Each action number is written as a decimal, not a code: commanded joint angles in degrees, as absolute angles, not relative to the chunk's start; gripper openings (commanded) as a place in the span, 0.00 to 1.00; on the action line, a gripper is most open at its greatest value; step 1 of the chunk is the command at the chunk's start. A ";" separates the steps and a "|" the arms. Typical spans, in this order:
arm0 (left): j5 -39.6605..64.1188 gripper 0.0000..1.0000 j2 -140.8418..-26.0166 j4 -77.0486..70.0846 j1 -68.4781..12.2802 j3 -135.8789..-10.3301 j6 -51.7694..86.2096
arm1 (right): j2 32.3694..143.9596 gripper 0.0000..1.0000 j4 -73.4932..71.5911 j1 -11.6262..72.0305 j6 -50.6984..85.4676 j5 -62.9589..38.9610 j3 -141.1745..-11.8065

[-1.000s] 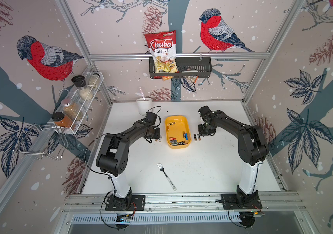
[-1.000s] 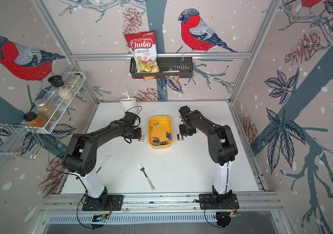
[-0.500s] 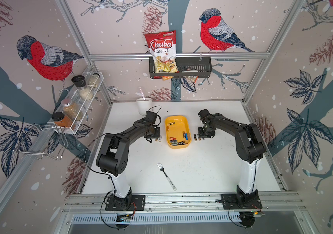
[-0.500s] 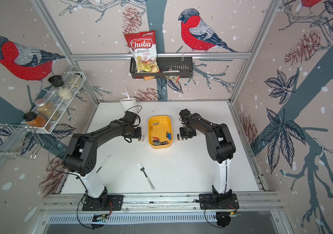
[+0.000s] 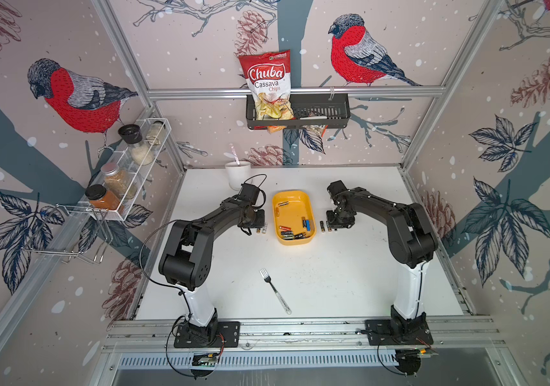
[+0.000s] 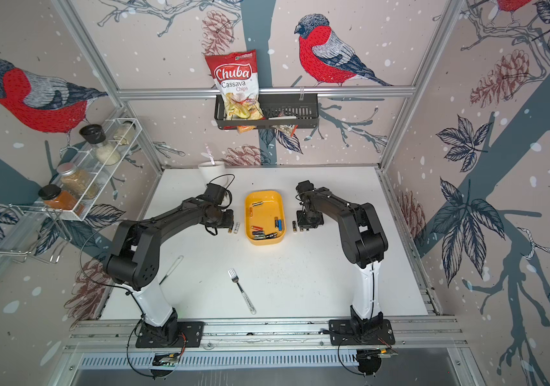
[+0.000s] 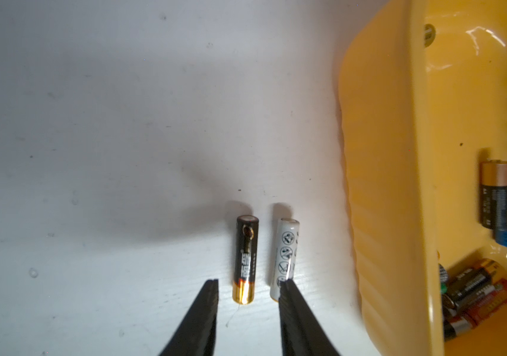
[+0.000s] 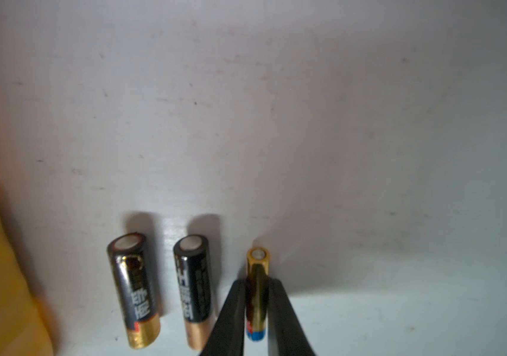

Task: Take the batteries out of the storage box
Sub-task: Place the battery at the center of the board.

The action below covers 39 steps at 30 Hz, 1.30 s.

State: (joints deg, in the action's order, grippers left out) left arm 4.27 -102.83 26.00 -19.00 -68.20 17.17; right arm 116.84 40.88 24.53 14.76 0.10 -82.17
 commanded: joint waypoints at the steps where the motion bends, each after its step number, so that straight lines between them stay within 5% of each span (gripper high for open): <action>1: 4.22 0.38 -102.71 26.18 -18.90 -68.50 17.23 | 116.99 0.21 41.04 24.52 14.33 0.74 -82.09; 27: 2.47 0.41 -99.52 30.89 -19.66 -74.19 16.99 | 114.26 0.25 43.48 24.47 14.76 1.92 -85.95; 39: 0.87 0.41 -104.59 35.00 -29.31 -87.20 18.40 | 112.36 0.26 44.29 23.69 15.20 0.97 -87.98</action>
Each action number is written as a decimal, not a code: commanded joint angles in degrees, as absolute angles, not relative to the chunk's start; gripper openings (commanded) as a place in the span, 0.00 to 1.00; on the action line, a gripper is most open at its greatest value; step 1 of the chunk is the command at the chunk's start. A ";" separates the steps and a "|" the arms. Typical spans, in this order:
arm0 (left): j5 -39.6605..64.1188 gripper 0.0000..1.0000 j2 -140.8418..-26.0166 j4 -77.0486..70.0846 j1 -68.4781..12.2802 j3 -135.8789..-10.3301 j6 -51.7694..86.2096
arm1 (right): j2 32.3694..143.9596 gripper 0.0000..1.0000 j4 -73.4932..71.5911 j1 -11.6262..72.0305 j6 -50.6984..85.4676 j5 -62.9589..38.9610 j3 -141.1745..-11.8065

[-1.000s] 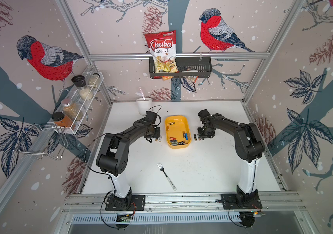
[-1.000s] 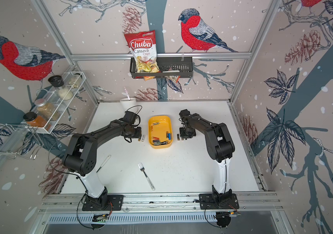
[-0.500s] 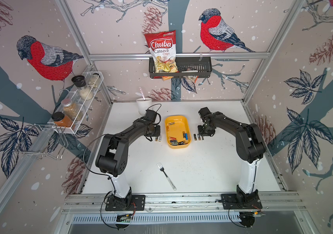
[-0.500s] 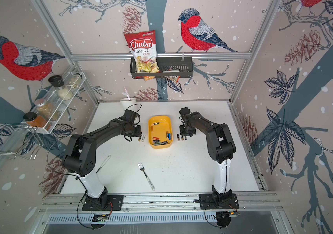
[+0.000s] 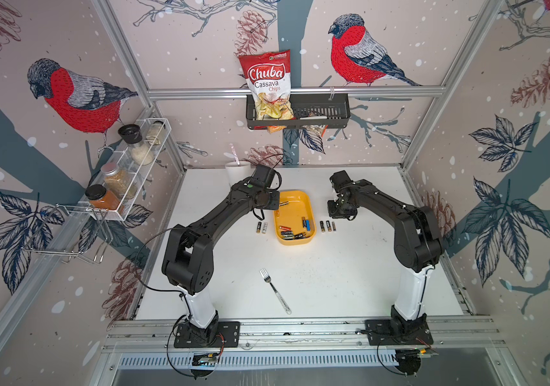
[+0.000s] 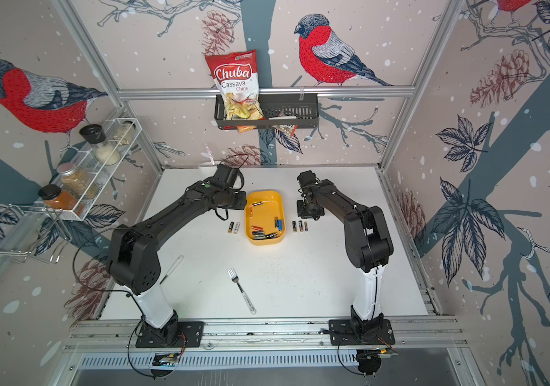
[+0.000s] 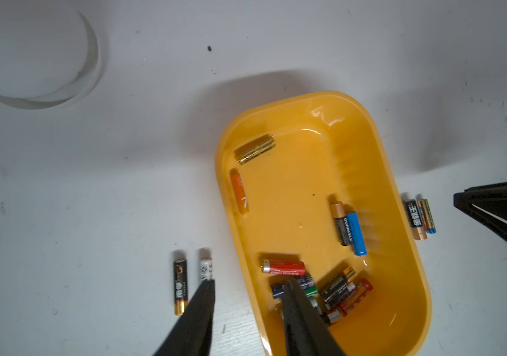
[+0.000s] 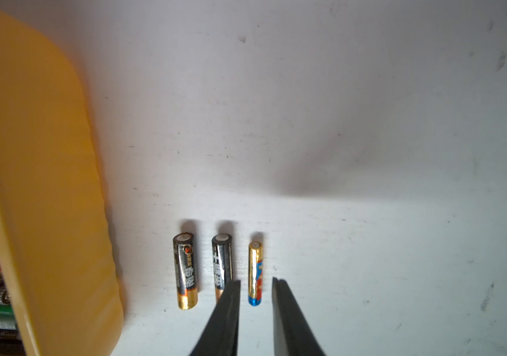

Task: Take the batteries out of the storage box
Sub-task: Place the battery at the center of the board, then pick up the battery from the storage box.

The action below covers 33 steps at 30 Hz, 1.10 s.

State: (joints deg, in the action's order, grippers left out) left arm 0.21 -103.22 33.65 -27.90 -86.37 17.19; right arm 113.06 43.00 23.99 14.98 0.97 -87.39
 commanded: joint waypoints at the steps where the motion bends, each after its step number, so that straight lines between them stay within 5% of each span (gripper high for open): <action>1: 1.69 0.41 -105.64 34.01 -30.02 -87.16 18.92 | 112.40 0.26 44.33 23.67 15.15 0.92 -88.13; 11: 5.78 0.41 -117.22 28.92 -36.95 -90.98 22.04 | 111.20 0.26 45.01 22.19 14.33 1.05 -87.98; 33: 4.73 0.41 -126.25 30.24 -37.68 -97.08 20.88 | 110.46 0.26 44.56 20.83 13.51 0.44 -86.48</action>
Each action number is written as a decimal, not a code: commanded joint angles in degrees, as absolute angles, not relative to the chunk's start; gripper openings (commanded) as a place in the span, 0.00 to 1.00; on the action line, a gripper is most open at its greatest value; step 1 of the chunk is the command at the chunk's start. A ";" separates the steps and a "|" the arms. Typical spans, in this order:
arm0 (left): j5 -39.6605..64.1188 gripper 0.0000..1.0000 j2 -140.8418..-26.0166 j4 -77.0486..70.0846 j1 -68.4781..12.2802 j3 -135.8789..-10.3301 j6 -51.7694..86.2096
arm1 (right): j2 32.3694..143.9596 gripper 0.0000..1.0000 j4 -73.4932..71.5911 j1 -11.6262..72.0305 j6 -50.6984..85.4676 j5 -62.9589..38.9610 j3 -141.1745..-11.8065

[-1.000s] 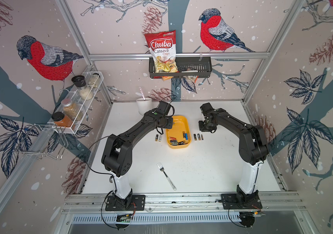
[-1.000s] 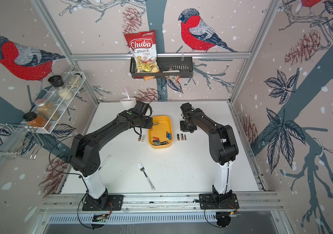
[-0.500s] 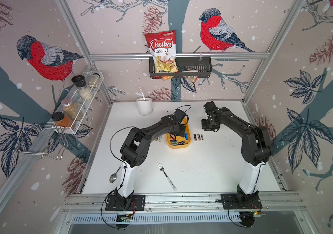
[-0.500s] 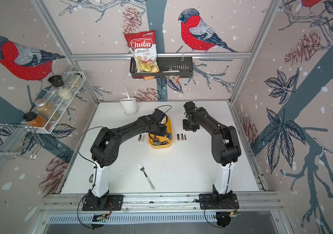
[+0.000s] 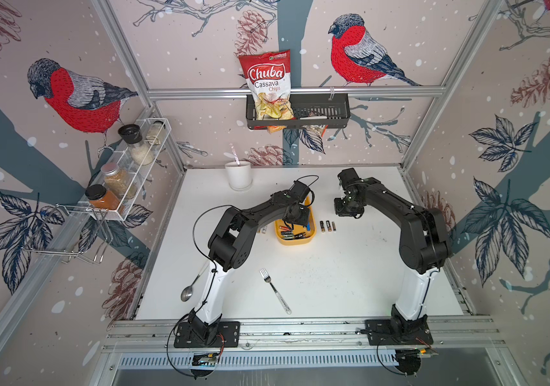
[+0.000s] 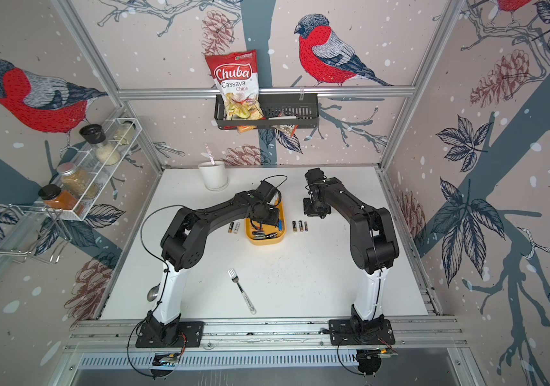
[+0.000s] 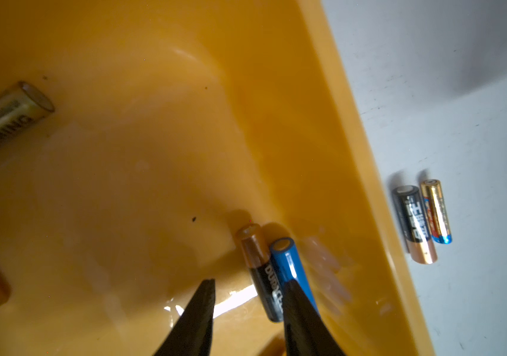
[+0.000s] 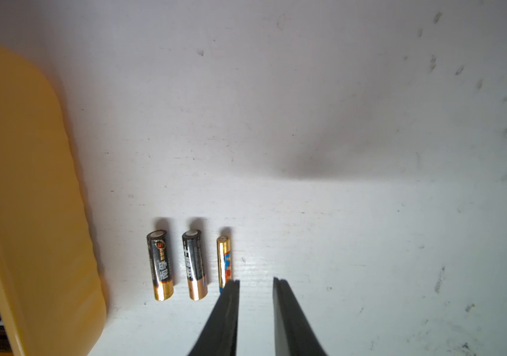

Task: Take the batteries out of the storage box
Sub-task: Pick up the battery from the storage box.

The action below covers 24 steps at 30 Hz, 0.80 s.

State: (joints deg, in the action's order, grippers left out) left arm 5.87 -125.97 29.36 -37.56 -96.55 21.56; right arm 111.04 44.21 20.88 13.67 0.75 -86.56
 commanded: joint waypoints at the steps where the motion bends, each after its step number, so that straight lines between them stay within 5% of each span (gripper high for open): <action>1: 4.59 0.41 -126.42 30.47 -37.77 -97.15 20.72 | 110.52 0.27 44.55 20.79 13.41 0.43 -86.48; 24: 0.09 0.27 -129.91 36.92 -38.64 -101.87 18.29 | 110.53 0.27 44.05 20.57 13.40 0.04 -85.96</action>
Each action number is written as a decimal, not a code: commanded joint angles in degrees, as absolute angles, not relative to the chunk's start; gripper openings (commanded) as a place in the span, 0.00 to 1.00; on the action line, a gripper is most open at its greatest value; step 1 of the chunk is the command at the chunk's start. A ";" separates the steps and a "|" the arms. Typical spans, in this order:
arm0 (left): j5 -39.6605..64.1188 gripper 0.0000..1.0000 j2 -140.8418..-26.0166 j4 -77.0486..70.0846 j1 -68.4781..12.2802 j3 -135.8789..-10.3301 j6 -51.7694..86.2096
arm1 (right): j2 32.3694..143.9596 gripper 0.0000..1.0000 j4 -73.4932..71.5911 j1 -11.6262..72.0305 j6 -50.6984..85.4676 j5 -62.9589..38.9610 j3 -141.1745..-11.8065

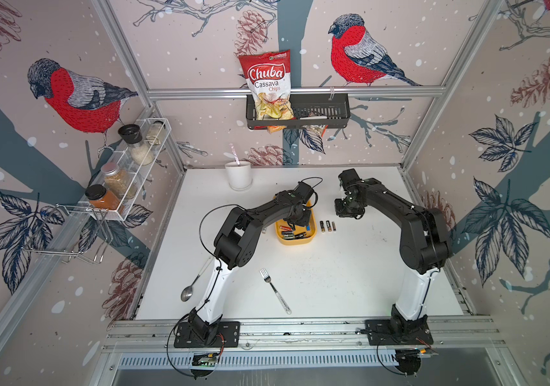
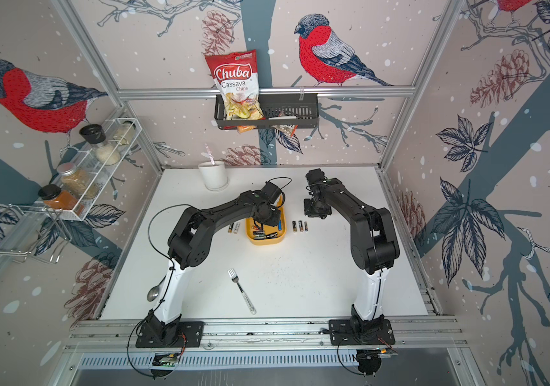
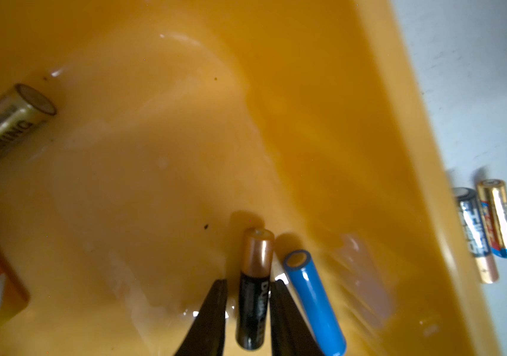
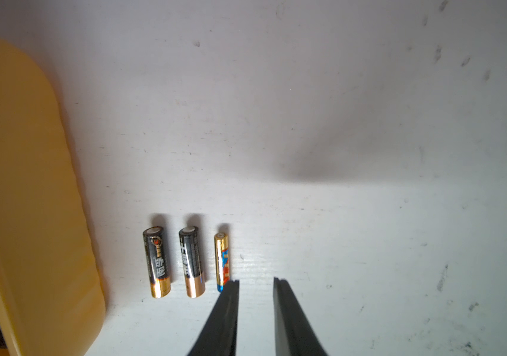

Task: Take the batteries out of the storage box
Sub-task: Pick up the battery from the storage box.

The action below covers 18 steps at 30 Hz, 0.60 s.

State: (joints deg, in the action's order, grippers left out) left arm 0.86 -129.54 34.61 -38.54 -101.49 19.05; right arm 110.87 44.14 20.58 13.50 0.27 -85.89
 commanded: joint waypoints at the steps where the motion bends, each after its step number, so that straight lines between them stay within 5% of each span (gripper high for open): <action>1: 0.01 0.26 -129.93 37.03 -38.64 -101.86 18.28 | 110.48 0.27 43.99 20.60 13.43 0.08 -85.96; 18: 1.96 0.19 -127.57 35.68 -37.97 -100.12 19.51 | 110.58 0.27 44.43 21.29 13.71 0.00 -87.07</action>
State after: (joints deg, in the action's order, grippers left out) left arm 0.21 -128.88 35.33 -38.44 -100.82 19.11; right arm 110.85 44.16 21.08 13.52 0.03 -86.46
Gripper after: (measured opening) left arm 0.194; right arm 0.265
